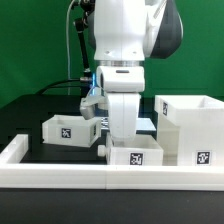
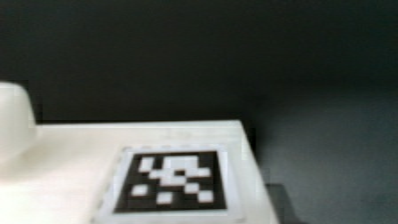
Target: Assemble drawer
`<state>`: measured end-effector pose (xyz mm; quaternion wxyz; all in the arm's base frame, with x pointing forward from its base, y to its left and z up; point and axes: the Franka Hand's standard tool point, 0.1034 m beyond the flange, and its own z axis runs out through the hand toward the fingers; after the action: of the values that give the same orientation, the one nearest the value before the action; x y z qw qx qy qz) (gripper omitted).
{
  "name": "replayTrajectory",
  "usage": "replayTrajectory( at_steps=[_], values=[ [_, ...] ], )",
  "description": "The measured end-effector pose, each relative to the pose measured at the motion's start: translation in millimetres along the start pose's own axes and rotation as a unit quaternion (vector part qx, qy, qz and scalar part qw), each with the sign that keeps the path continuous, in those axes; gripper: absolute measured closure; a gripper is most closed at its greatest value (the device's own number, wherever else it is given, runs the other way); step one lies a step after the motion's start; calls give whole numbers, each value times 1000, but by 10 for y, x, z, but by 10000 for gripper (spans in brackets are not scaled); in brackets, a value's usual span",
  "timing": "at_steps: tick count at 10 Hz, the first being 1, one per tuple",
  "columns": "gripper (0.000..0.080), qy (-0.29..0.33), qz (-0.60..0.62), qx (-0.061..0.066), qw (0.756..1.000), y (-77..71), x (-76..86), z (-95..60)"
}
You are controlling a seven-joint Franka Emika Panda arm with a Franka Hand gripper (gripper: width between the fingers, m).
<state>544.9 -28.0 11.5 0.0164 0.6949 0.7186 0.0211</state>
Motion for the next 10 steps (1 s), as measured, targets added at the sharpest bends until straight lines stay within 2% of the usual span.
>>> replayTrajectory(
  at_steps=[2,5,6,7,10],
  values=[
    [758,-5,-17,5,1000,16,60,-2],
    [758,-4,-16,8,1000,6,51,14],
    [758,-4,-16,15,1000,5,71,22],
    [758,-4,-13,28,1000,19,89,21],
    [758,-4,-9,28,1000,27,95,24]
  ],
)
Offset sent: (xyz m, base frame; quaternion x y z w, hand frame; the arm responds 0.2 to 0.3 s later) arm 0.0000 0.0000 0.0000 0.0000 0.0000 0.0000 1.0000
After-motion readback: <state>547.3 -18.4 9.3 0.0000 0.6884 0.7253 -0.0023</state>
